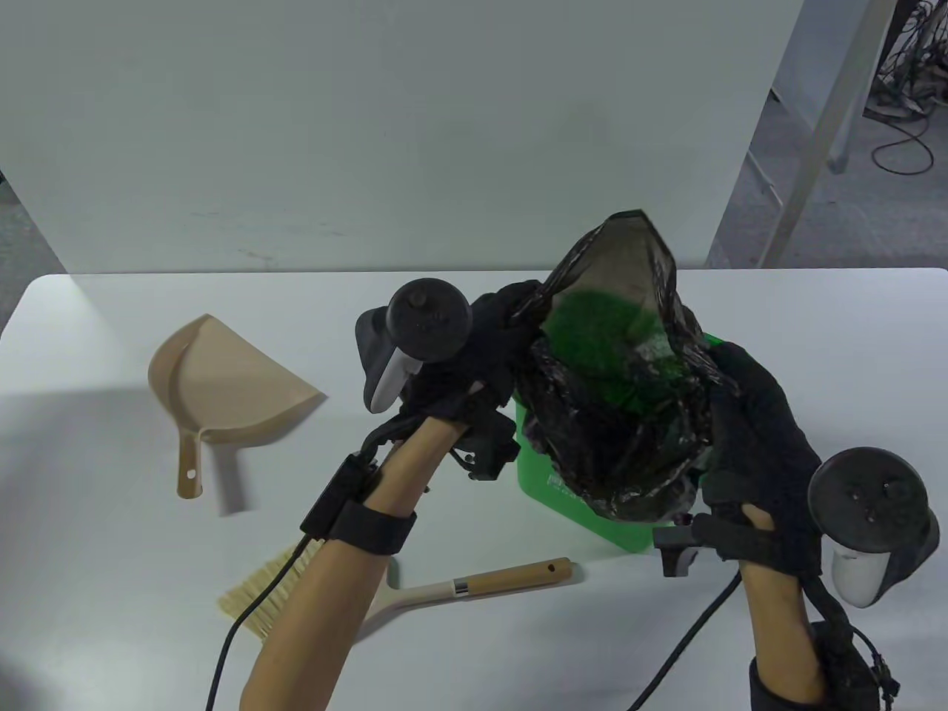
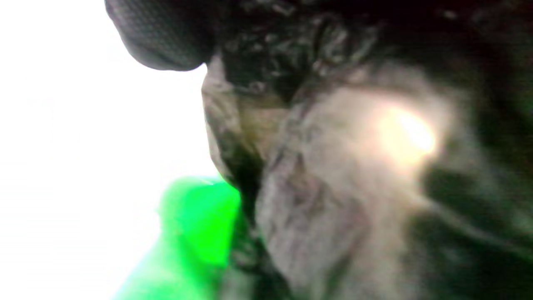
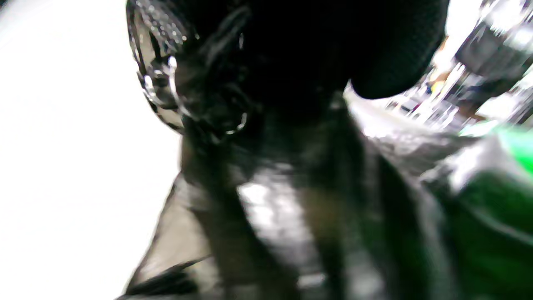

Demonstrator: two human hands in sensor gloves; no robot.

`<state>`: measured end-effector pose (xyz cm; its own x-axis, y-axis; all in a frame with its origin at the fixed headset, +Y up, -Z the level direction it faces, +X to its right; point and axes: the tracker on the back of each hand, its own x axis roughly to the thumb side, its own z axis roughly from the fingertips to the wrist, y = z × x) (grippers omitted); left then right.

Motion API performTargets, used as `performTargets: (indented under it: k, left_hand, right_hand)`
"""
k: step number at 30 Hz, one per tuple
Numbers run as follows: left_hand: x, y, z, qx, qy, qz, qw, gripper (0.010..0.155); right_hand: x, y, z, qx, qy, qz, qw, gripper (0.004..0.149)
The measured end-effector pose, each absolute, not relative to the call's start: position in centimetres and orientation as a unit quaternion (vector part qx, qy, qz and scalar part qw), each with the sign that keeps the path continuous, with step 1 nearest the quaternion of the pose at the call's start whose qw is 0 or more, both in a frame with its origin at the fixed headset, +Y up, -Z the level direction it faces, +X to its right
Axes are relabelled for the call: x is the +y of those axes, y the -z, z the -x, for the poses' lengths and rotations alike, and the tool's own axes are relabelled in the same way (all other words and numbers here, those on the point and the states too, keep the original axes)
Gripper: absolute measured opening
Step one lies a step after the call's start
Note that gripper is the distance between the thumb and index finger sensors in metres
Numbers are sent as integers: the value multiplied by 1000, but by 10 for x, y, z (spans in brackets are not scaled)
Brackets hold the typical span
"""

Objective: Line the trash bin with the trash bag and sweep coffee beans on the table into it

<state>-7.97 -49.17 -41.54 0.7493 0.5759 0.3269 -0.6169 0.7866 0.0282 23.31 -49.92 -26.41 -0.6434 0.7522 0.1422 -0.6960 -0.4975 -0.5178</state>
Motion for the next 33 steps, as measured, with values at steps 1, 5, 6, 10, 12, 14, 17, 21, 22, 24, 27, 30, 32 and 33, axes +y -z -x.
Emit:
performTargets:
  k: [1,5,6,10,12,14,17,21,22,24,27,30,32,33]
  left_hand:
    - [-492,416,82,-146,-297,-53,942,45]
    - [-499,422,94,-105,-196,-25,975,46]
    - [-503,424,96,-96,-172,-19,980,46]
    - [-516,434,101,-81,-118,-3,990,47]
    - [-526,440,103,-77,-108,4,991,47]
    - [-536,446,105,-76,-107,16,991,47]
    - [-550,455,107,-81,-132,44,987,48]
    - [-569,464,107,-102,-207,92,969,49]
    - [-574,466,107,-105,-238,96,961,49]
    - [-579,469,104,-107,-261,97,955,49]
    - [-586,471,99,-109,-254,94,957,49]
    - [-596,472,93,-115,-269,102,951,49]
    - [-604,475,88,-118,-270,123,948,50]
    - [-609,477,84,-127,-256,142,948,51]
  right_hand:
    - [-502,263,-237,-268,-874,68,399,42]
    - [-523,262,-258,-224,-915,158,296,44]
    - [-528,263,-262,-209,-922,178,272,45]
    - [-548,269,-277,-155,-935,220,230,48]
    - [-559,271,-285,-129,-935,233,234,50]
    - [-569,274,-293,-105,-935,245,234,51]
    - [-585,280,-305,-77,-928,252,264,52]
    - [-606,286,-315,-43,-915,233,326,51]
    - [-611,288,-318,-45,-908,224,353,50]
    - [-618,291,-321,-45,-899,224,374,48]
    - [-626,297,-321,-24,-894,212,395,45]
    - [-635,303,-319,-16,-890,199,411,41]
    - [-642,309,-315,11,-893,190,407,40]
    - [-646,314,-312,34,-897,181,402,40]
